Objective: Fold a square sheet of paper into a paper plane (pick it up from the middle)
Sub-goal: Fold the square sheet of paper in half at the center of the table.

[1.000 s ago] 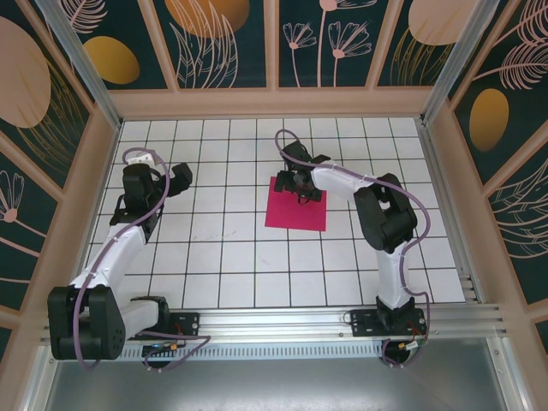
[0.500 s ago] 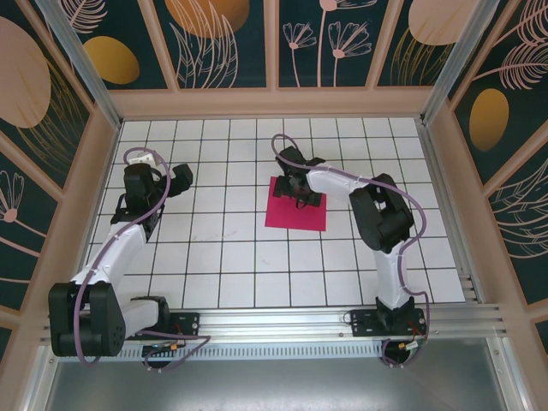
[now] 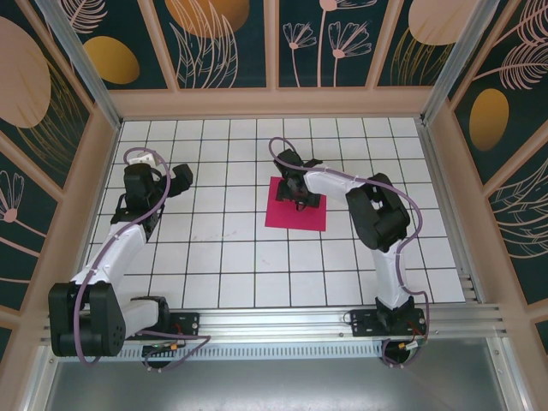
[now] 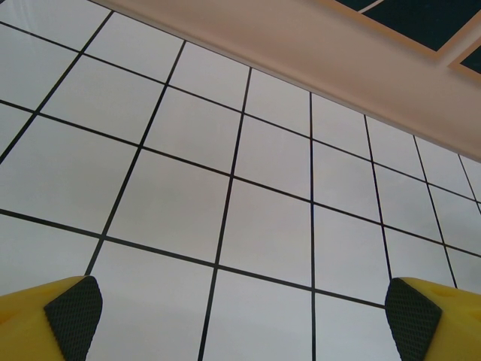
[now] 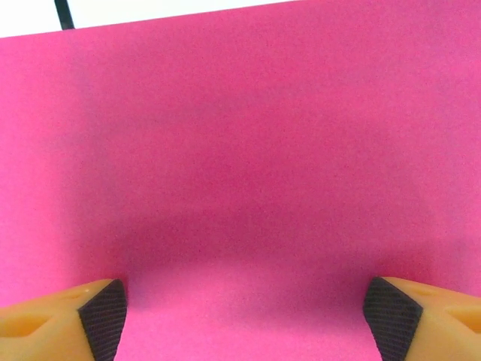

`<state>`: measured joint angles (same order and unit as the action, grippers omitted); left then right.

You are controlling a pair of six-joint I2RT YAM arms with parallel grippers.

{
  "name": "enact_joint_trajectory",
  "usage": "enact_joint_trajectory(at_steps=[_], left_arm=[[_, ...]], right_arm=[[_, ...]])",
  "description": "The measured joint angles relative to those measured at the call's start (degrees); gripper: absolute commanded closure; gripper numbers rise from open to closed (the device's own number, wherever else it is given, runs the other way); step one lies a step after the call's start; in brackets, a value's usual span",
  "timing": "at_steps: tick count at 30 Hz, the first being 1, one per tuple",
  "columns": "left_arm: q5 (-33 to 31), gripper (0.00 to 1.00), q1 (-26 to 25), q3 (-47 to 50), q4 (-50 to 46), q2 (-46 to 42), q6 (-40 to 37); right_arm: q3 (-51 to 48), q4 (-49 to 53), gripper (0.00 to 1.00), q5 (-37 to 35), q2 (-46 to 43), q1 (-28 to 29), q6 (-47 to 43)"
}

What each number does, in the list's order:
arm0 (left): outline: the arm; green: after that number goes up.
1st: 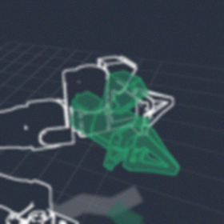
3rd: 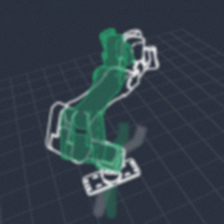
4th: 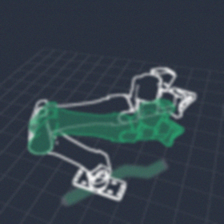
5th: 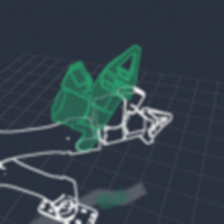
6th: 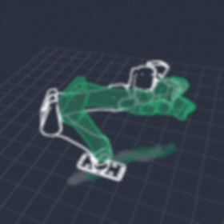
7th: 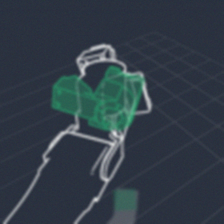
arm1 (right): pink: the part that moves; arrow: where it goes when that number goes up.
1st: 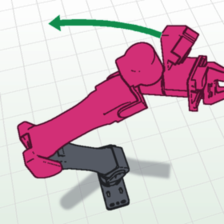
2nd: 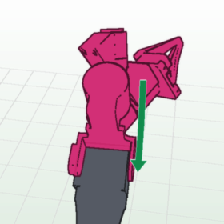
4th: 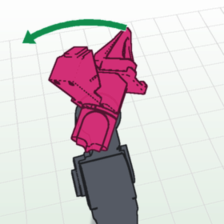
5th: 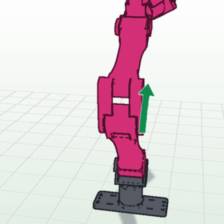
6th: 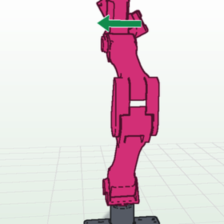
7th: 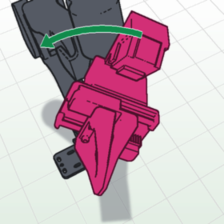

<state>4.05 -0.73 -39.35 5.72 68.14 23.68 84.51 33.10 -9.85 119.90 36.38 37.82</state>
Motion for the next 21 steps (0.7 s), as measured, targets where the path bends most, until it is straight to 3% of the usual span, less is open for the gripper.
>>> enact_joint_trajectory(at_steps=[15, 21], left_arm=[[0.0, 0.02, 0.0, -0.1, -0.2, 0.5, 0.0], [0.5, 0.02, 0.0, -0.3, -0.4, 0.7, 0.0]], right_arm=[[0.5, 0.8, 0.36, -1.2, 0.5, 0.0, -0.8], [0.5, -0.7, 0.46, -0.3, 0.6, 0.2, -5.5]])
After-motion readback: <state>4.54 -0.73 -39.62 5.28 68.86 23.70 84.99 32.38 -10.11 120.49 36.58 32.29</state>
